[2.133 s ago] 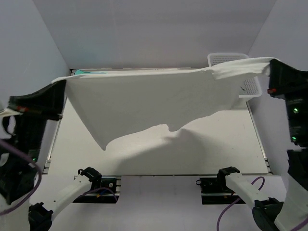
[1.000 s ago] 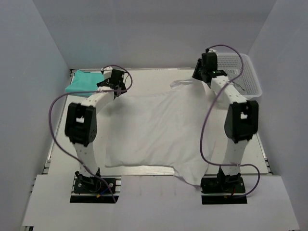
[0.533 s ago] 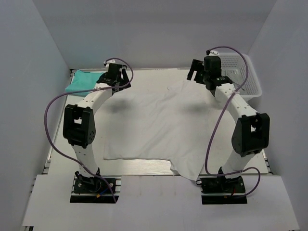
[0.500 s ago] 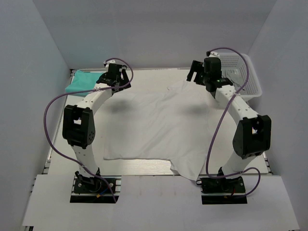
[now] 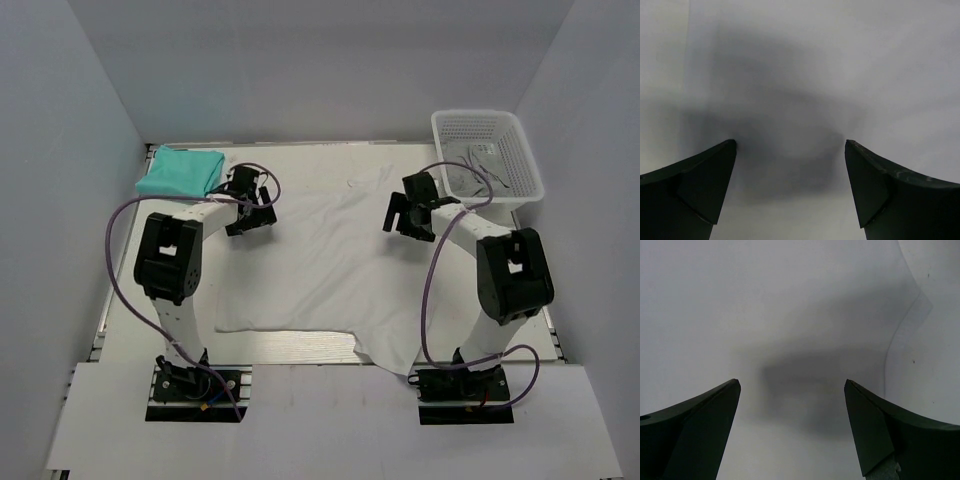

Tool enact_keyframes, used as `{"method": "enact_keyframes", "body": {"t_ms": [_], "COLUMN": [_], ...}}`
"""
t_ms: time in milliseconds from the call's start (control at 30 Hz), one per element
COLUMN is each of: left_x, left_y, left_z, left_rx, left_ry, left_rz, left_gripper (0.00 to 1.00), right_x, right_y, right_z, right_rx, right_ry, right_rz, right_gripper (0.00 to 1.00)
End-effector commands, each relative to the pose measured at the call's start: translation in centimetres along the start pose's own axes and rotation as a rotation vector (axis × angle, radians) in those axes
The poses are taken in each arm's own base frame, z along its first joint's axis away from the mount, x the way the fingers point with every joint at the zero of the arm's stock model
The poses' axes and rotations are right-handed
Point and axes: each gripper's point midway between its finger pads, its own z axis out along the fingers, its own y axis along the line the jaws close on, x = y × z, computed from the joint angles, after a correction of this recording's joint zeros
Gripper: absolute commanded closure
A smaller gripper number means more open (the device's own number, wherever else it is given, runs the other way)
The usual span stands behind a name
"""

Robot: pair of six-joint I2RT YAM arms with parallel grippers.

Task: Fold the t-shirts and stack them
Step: Flatten out the tshirt

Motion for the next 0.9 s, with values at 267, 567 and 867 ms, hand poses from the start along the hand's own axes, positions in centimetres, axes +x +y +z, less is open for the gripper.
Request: {"method": "enact_keyframes", "body": {"t_ms": [267,567,867], "left_x": [-2.4,-7.6,-11.6], "left_y": [-1.3,-2.1,-1.5], "left_z": [5.1,7.0,-1.7], "left_rx": [-0.023,-0.002,0.032], "left_ry": [0.035,-0.007,-0.134], "left_rz": [-0.076,-0.12,-0.096], "left_gripper": [0.0,0.0,0.0], "right_x": [-0.3,-7.9,-13.6], "right_y": [-1.5,0.8,5.5], "right_z": [7.0,9.9,2.1], "right_rx": [0.119,0.049,-0.154], "right_ry": [0.149,0.06,-0.181], "right_rz": [0.037,-0.058,-0.177], "right_gripper": [0.1,0.1,0.1]}}
